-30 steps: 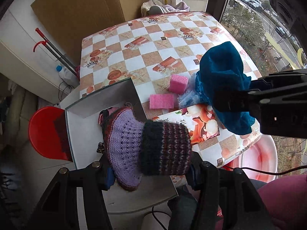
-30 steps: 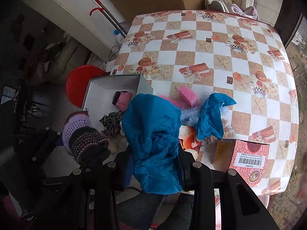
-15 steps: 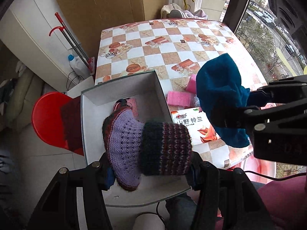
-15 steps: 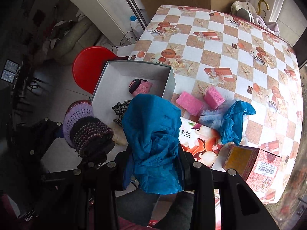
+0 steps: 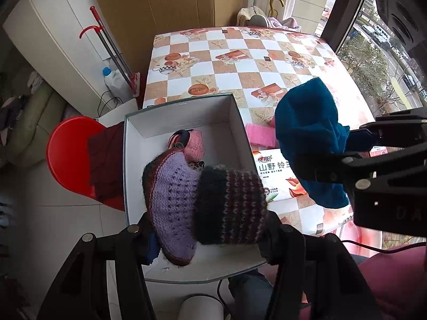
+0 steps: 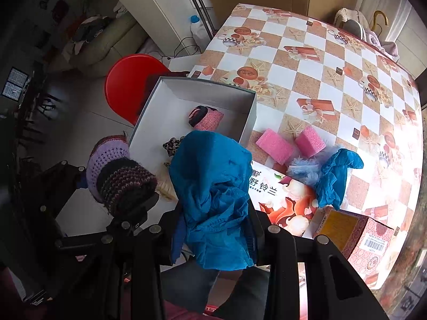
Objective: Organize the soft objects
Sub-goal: 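Carry the blue gloves and purple knit hat over the white box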
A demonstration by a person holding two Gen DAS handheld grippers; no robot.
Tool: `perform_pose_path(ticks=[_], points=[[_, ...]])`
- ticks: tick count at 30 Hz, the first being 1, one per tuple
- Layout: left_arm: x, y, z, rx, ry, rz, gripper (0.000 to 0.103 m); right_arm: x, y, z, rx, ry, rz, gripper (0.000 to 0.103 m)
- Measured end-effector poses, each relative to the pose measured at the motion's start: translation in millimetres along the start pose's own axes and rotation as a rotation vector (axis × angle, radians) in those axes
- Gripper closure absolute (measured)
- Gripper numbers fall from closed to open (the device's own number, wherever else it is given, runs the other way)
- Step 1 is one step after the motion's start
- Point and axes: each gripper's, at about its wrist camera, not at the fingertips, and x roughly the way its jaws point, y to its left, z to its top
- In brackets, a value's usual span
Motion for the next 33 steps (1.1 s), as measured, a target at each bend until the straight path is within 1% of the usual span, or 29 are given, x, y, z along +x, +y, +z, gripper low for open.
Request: perform_pose_path(ticks=[11, 33], points=[[-0.6, 9.1, -7.3, -0.033, 0.004, 0.009, 0.042, 3.3, 10.1, 0.5, -0.033, 0.009, 0.001, 0.064], [0.1, 16.0, -14.2, -0.048, 0.012, 0.012, 0.041, 9.0, 19.7, -1.0, -0.052, 0.021, -0.003, 0.064]])
